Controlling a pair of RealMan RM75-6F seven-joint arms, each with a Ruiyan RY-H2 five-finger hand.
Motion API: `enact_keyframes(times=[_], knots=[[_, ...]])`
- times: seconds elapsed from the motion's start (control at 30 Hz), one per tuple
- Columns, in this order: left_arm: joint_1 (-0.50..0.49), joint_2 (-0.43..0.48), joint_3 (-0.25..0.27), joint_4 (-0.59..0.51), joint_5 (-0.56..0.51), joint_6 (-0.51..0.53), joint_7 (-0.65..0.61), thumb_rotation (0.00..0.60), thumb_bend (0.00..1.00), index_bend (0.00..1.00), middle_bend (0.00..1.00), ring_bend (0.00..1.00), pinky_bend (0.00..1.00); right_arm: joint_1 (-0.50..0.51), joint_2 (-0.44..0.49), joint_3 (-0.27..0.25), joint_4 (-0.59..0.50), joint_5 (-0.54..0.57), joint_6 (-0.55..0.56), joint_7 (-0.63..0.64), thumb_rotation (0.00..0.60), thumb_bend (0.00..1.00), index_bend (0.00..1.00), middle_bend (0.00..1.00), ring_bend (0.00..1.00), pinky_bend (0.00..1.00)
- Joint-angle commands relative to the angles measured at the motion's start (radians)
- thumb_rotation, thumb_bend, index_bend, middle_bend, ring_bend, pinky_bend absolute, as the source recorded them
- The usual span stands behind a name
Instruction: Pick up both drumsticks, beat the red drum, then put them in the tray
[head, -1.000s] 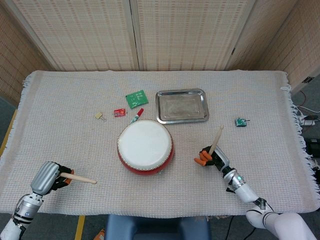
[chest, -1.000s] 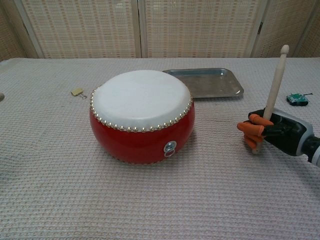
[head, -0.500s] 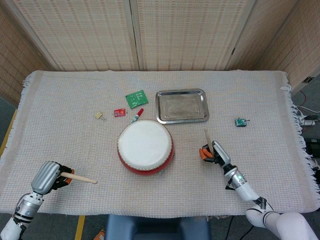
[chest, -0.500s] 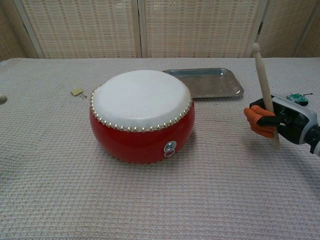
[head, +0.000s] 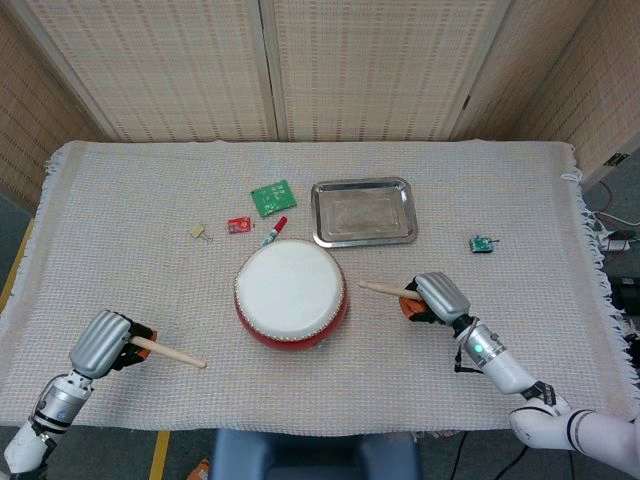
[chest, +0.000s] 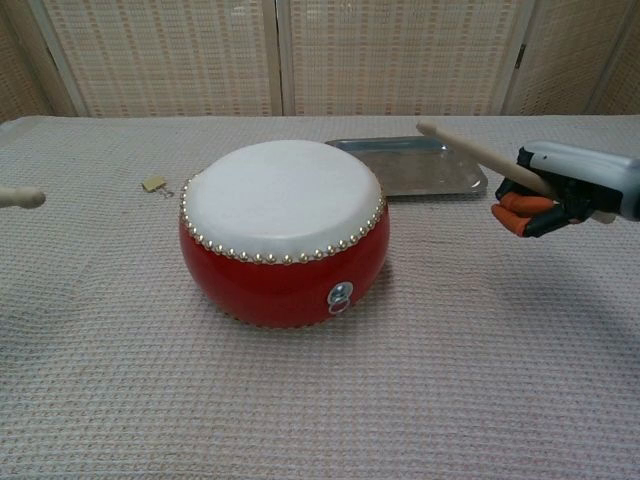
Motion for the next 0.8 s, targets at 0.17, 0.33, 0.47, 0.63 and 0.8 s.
enact_keyframes(times=[0.17, 0.33, 0.47, 0.63, 0.8], knots=[[-0.100, 0.042, -0.066, -0.087, -0.015, -0.095, 0.096, 0.600, 0.71, 1.00, 1.00, 1.00, 1.00, 0.141, 0.222, 0.129, -0.243, 0.232, -0.221, -0.342, 0.600, 0.81, 1.00, 1.00, 1.00, 1.00], [-0.165, 0.043, -0.112, -0.141, -0.056, -0.177, 0.192, 0.600, 0.71, 1.00, 1.00, 1.00, 1.00, 0.236, 0.261, 0.161, -0.261, 0.351, -0.344, -0.442, 0.600, 0.81, 1.00, 1.00, 1.00, 1.00], [-0.210, 0.029, -0.137, -0.160, -0.095, -0.246, 0.277, 0.600, 0.71, 1.00, 1.00, 1.00, 1.00, 0.297, 0.262, 0.170, -0.261, 0.428, -0.395, -0.499, 0.600, 0.81, 1.00, 1.00, 1.00, 1.00], [-0.251, 0.025, -0.166, -0.190, -0.157, -0.317, 0.377, 0.600, 0.71, 1.00, 1.00, 1.00, 1.00, 0.372, 0.225, 0.142, -0.226, 0.512, -0.454, -0.571, 0.600, 0.81, 1.00, 1.00, 1.00, 1.00], [-0.277, 0.034, -0.194, -0.223, -0.228, -0.362, 0.409, 0.600, 0.71, 1.00, 1.00, 1.00, 1.00, 0.441, 0.160, 0.079, -0.166, 0.590, -0.495, -0.655, 0.600, 0.81, 1.00, 1.00, 1.00, 1.00]])
